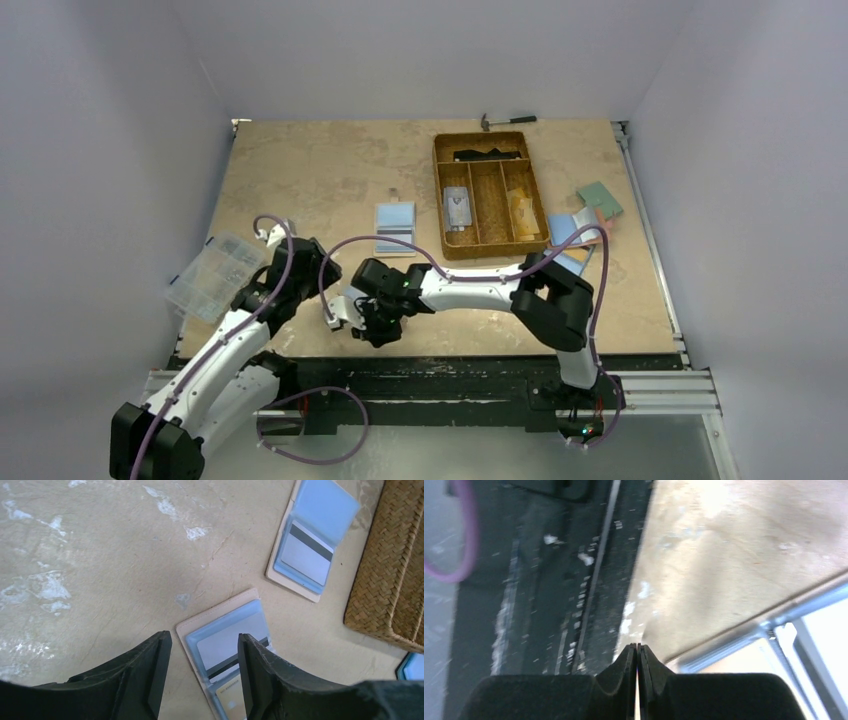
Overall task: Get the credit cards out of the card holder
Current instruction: Remove the credit card from the card holder.
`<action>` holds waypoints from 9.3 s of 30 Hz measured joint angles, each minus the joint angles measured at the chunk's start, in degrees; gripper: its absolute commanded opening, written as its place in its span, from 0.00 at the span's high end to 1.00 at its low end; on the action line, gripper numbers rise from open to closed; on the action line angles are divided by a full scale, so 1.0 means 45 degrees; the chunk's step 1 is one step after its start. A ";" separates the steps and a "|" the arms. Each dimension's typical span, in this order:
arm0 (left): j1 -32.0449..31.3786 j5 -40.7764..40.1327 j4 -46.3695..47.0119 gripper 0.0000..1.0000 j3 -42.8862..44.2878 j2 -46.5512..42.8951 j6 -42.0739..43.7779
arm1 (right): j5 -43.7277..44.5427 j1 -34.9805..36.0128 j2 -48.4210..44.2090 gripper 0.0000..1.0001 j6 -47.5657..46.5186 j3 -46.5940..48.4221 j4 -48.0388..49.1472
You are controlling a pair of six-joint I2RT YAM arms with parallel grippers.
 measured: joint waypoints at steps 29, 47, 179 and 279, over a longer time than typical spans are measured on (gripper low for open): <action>0.0112 0.3730 0.2239 0.35 -0.0345 0.0544 0.0933 | 0.0447 -0.4444 -0.0379 0.87 -0.2108 -0.0398 -0.1389; 0.0117 0.4532 0.4473 0.39 -0.2089 0.2273 0.0583 | -0.2720 -0.4697 -0.0554 0.84 0.0928 -0.0287 -0.0180; 0.0126 0.4847 0.8850 1.00 -0.3259 0.4818 0.0345 | -0.0393 -0.5537 0.1103 0.58 1.0282 0.0223 0.3050; 0.0078 0.5323 0.8791 1.00 -0.3959 0.3847 0.0000 | 0.0277 -0.5469 0.1093 0.42 1.2104 0.0019 0.3487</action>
